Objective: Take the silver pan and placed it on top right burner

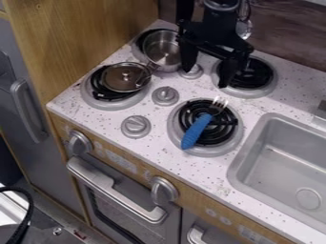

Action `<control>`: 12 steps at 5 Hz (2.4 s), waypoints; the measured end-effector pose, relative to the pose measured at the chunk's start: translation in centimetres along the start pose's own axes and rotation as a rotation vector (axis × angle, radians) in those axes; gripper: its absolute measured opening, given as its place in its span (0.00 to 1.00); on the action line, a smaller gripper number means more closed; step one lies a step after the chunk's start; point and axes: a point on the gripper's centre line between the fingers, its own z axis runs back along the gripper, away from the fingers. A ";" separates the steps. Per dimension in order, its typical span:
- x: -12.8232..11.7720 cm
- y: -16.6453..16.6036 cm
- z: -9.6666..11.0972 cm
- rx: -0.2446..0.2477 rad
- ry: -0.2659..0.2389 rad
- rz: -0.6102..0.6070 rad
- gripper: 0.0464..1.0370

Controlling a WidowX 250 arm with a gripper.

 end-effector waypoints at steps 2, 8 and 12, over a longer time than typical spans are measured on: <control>0.2 0.0 -2.2 -0.023 0.046 -0.035 0.95; 8.6 12.3 -10.7 0.032 -0.236 -0.064 0.96; 13.8 13.8 -13.9 0.040 -0.289 -0.149 0.92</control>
